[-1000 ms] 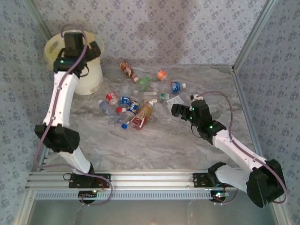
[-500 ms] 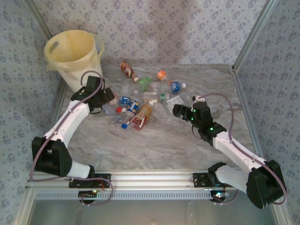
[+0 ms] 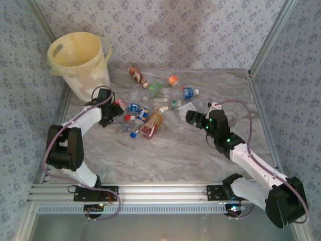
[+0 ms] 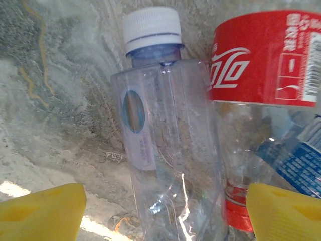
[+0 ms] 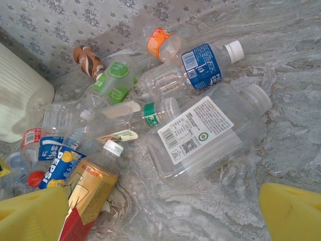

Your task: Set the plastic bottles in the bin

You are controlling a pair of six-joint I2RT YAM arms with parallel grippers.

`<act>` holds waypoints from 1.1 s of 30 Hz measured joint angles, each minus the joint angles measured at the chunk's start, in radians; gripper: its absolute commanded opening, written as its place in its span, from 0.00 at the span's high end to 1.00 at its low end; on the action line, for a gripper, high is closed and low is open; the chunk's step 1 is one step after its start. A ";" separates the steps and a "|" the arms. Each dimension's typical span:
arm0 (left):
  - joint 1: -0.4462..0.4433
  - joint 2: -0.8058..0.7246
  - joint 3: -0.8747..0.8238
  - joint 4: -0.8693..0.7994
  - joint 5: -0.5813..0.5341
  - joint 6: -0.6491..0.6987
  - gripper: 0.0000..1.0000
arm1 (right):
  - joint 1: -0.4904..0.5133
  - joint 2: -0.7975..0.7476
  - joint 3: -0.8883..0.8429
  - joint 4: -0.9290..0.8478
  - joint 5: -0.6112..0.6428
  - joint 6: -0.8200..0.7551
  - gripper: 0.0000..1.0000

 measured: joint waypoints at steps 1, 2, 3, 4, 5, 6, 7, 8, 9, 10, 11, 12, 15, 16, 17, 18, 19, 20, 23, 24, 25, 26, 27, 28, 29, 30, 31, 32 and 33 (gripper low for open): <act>0.000 0.010 -0.005 0.013 0.005 -0.002 0.21 | 0.000 0.000 0.000 0.000 0.002 0.000 0.00; 0.000 0.019 -0.010 0.026 0.009 -0.006 0.23 | 0.000 0.000 0.000 0.000 0.003 -0.001 0.00; 0.000 0.027 -0.016 0.038 0.012 -0.009 0.24 | 0.000 0.000 0.000 0.000 0.003 -0.003 0.00; 0.000 0.034 -0.023 0.051 0.014 -0.013 0.25 | 0.000 0.000 0.000 0.000 0.003 -0.004 0.00; 0.000 0.039 -0.031 0.064 0.016 -0.017 0.26 | 0.000 0.000 0.000 0.000 0.003 -0.005 0.00; 0.000 0.043 -0.039 0.076 0.019 -0.018 0.27 | 0.000 0.000 0.000 0.000 0.003 -0.007 0.00; 0.000 0.048 -0.046 0.086 0.020 -0.021 0.28 | 0.000 0.000 -0.001 0.000 0.003 -0.007 0.00; 0.000 0.053 -0.052 0.093 0.021 -0.021 0.29 | 0.000 0.000 -0.001 0.000 0.003 -0.007 0.00; 0.000 0.058 -0.056 0.099 0.023 -0.022 0.31 | 0.000 0.000 -0.001 0.000 0.003 -0.007 0.00; 0.000 0.064 -0.059 0.104 0.023 -0.023 0.32 | 0.000 0.000 -0.002 0.000 0.003 -0.007 0.00; 0.000 0.069 -0.061 0.110 0.023 -0.022 0.35 | 0.000 0.000 -0.002 0.000 0.003 -0.007 0.00; 0.000 0.071 -0.064 0.113 0.023 -0.022 0.36 | 0.000 0.000 -0.002 0.000 0.003 -0.007 0.00; 0.000 0.070 -0.073 0.124 0.023 -0.014 0.43 | 0.000 0.000 -0.002 0.000 0.004 -0.007 0.00; 0.000 0.067 -0.076 0.130 0.023 -0.009 0.45 | 0.000 0.000 -0.002 -0.001 0.006 -0.007 0.00; 0.000 0.058 -0.080 0.130 0.023 -0.001 0.47 | 0.000 0.000 -0.002 0.000 0.009 -0.008 0.00; 0.000 0.044 -0.084 0.129 0.023 0.005 0.48 | 0.000 0.000 -0.002 0.000 0.010 -0.008 0.00; 0.000 0.025 -0.086 0.122 0.021 0.017 0.49 | 0.000 0.000 -0.002 -0.001 0.011 -0.008 0.00; -0.003 -0.003 -0.086 0.114 0.015 0.034 0.49 | 0.000 -0.001 -0.002 -0.001 0.013 -0.008 0.00; -0.030 -0.107 -0.076 0.088 -0.023 0.101 0.49 | 0.000 -0.002 -0.002 0.000 0.018 -0.011 0.00; -0.048 -0.146 -0.060 0.077 -0.040 0.134 0.49 | 0.000 -0.002 -0.002 0.000 0.019 -0.011 0.00; -0.065 -0.173 -0.040 0.071 -0.053 0.162 0.49 | 0.000 -0.002 -0.002 0.000 0.019 -0.011 0.00; -0.087 -0.203 -0.006 0.071 -0.072 0.203 0.49 | 0.000 -0.002 -0.002 0.001 0.019 -0.011 0.00; -0.103 -0.226 0.029 0.076 -0.089 0.242 0.49 | 0.000 -0.002 -0.002 0.002 0.021 -0.011 0.00; -0.116 -0.242 0.068 0.083 -0.106 0.280 0.48 | 0.000 -0.002 -0.002 0.003 0.021 -0.011 0.00; -0.126 -0.255 0.117 0.097 -0.130 0.322 0.48 | 0.000 -0.002 -0.002 0.007 0.021 -0.011 0.00; -0.128 -0.259 0.166 0.110 -0.157 0.361 0.48 | 0.000 -0.002 -0.002 0.010 0.021 -0.011 0.00; -0.125 -0.258 0.213 0.123 -0.182 0.395 0.48 | 0.000 -0.002 -0.002 0.013 0.021 -0.012 0.00; -0.115 -0.251 0.271 0.148 -0.211 0.438 0.48 | 0.000 -0.002 -0.002 0.015 0.021 -0.014 0.00; -0.104 -0.243 0.314 0.168 -0.230 0.467 0.48 | 0.000 -0.002 -0.002 0.018 0.021 -0.014 0.00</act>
